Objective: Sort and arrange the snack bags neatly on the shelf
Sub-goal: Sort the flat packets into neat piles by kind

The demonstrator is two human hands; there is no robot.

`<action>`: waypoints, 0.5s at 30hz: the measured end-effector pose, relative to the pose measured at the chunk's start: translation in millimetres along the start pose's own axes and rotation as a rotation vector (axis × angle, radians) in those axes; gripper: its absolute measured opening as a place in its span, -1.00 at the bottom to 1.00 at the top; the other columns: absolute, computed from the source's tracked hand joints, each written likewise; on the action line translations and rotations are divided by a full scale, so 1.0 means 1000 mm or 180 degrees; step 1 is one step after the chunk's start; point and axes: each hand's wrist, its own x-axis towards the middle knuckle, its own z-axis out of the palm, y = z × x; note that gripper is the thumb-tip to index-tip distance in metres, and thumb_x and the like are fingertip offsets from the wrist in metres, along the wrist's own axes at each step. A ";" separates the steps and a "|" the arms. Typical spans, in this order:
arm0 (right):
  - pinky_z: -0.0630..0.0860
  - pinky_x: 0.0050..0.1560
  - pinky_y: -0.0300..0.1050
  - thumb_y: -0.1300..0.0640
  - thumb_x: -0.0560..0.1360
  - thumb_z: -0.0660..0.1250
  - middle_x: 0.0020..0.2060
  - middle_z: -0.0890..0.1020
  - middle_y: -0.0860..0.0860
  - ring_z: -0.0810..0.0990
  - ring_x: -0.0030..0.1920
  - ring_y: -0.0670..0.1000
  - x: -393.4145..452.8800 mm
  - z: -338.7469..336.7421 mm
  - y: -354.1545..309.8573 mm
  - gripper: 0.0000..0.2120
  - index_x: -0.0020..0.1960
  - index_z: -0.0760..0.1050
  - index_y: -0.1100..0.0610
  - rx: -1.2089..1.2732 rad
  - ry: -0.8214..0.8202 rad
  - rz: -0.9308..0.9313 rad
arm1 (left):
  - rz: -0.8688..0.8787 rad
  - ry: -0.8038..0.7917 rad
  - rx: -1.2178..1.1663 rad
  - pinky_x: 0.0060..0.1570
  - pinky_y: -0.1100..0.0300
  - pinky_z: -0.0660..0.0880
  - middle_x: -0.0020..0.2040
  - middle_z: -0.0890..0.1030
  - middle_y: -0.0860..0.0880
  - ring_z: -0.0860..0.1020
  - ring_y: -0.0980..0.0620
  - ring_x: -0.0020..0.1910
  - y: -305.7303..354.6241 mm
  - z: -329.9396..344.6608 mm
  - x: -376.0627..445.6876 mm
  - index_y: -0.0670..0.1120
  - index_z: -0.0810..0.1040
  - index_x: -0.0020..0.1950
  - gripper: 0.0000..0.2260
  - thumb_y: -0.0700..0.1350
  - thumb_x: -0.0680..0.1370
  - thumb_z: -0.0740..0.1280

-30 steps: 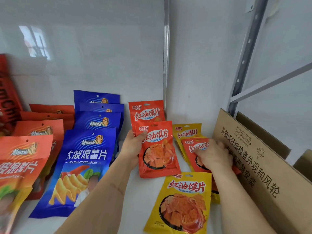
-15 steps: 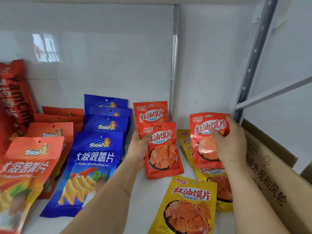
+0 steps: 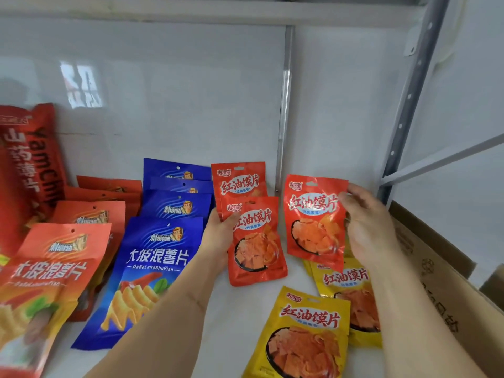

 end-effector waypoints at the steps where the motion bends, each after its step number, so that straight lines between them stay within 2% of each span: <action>1: 0.63 0.02 0.10 0.10 0.59 0.33 -0.07 0.72 0.00 0.72 -0.06 0.04 0.000 -0.002 -0.005 -0.92 0.05 0.57 -0.04 0.0169 0.0013 0.0035 | -0.0011 0.0033 -0.0013 0.03 -0.18 0.63 0.04 0.72 -0.03 0.72 -0.08 -0.06 0.002 -0.002 0.000 0.02 0.51 0.25 -0.72 0.00 0.57 0.41; 5: 0.63 0.01 0.07 0.15 0.59 0.33 -0.13 0.73 0.05 0.72 -0.07 0.08 0.002 0.010 -0.007 -0.94 0.02 0.57 0.04 0.0435 0.0018 0.0251 | 0.0108 -0.0022 -0.0080 0.05 -0.25 0.61 0.05 0.72 -0.06 0.72 -0.13 -0.03 0.012 -0.004 -0.001 0.01 0.52 0.24 -0.73 -0.02 0.57 0.42; 7: 0.60 0.11 0.09 0.17 0.56 0.36 -0.10 0.72 0.07 0.69 0.01 0.13 0.003 0.028 0.010 -0.93 -0.06 0.59 0.03 -0.0005 0.0087 0.0167 | 0.0124 -0.0112 -0.0182 0.08 -0.29 0.58 0.07 0.72 -0.11 0.71 -0.19 0.01 0.016 -0.003 -0.003 -0.02 0.52 0.26 -0.71 -0.04 0.56 0.42; 9: 0.58 0.13 0.04 0.13 0.54 0.39 -0.10 0.69 0.04 0.67 0.02 0.12 -0.001 0.047 0.033 -0.94 -0.12 0.58 0.03 -0.0622 0.0107 -0.0014 | 0.0103 -0.0146 -0.0310 0.08 -0.27 0.59 0.06 0.72 -0.13 0.70 -0.20 0.00 0.019 -0.002 -0.005 -0.05 0.50 0.26 -0.73 -0.08 0.58 0.40; 12: 0.57 0.04 -0.01 0.02 0.55 0.38 -0.12 0.67 0.01 0.65 -0.05 0.05 -0.015 0.068 0.062 -0.86 -0.05 0.57 0.10 -0.1168 0.0154 -0.0069 | -0.0063 -0.0181 -0.0461 -0.05 -0.14 0.65 0.01 0.73 -0.10 0.72 -0.16 -0.05 0.023 -0.002 -0.013 -0.04 0.49 0.24 -0.78 -0.09 0.60 0.37; 15: 0.47 -0.23 -0.20 -0.04 0.57 0.34 -0.16 0.64 -0.03 0.62 -0.14 -0.04 -0.025 0.078 0.073 -0.76 0.00 0.57 0.15 -0.1364 0.0210 -0.0082 | -0.0184 -0.0229 -0.0534 -0.15 -0.07 0.66 -0.02 0.74 -0.09 0.72 -0.16 -0.07 0.024 -0.004 -0.022 -0.03 0.50 0.23 -0.79 -0.07 0.61 0.36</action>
